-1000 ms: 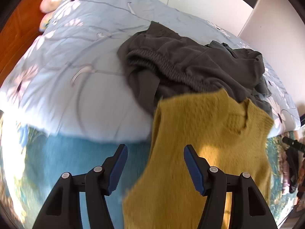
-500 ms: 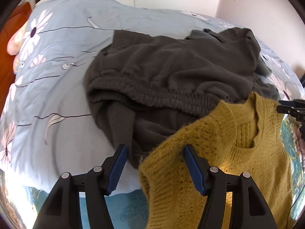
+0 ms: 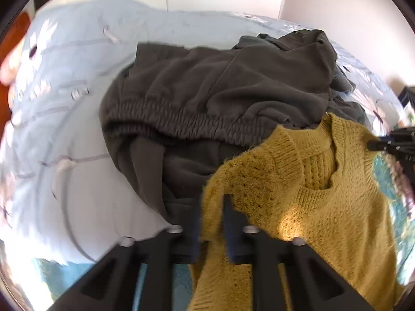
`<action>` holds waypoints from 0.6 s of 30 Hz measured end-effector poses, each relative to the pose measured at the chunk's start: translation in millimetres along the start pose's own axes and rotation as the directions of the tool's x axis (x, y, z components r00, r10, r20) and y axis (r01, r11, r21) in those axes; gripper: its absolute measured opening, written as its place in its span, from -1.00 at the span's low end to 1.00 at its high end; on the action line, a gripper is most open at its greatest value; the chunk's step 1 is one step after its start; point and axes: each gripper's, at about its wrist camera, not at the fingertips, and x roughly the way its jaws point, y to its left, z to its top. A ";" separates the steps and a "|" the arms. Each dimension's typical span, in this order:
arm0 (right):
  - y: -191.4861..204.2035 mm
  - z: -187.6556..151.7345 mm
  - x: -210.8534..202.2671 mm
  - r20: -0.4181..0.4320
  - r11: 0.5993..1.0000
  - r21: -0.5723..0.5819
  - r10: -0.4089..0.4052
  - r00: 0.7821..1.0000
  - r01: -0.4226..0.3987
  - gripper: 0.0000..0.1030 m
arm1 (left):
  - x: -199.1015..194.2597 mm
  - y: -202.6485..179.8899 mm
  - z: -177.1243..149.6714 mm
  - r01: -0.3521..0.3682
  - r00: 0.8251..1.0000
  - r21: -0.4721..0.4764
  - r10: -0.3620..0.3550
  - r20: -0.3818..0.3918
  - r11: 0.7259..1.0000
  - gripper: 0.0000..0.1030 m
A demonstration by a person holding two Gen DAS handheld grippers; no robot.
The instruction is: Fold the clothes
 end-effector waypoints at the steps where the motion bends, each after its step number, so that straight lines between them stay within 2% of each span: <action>1: 0.8 0.8 -3.5 0.007 1.000 -0.002 -0.007 1.000 0.007 -0.81 | -3.0 -0.2 2.4 -0.010 1.000 0.001 0.010 0.011 1.000 -0.77; 6: -9.7 24.3 -34.7 0.088 0.997 0.055 -0.049 0.995 0.044 -0.81 | -23.8 5.2 26.1 -0.058 0.995 -0.043 0.062 0.081 0.997 -0.78; 9: -12.9 40.2 -61.2 0.167 0.994 0.091 -0.077 0.983 0.062 -0.81 | -46.4 9.0 43.3 -0.087 0.981 -0.098 0.103 0.165 0.991 -0.78; 11: -11.3 49.8 -75.3 0.213 0.992 0.120 -0.071 0.974 0.046 -0.81 | -60.5 13.2 50.4 -0.061 0.973 -0.131 0.088 0.212 0.990 -0.78; 15: -1.6 31.7 -92.1 0.237 0.996 0.082 -0.047 0.970 0.028 -0.81 | -77.2 3.0 38.5 -0.054 0.975 -0.073 0.068 0.213 0.996 -0.78; 18: 4.5 -3.7 -99.3 0.232 0.998 0.058 -0.009 0.973 -0.004 -0.81 | -90.2 -4.5 12.6 -0.033 0.977 -0.047 0.042 0.209 0.998 -0.78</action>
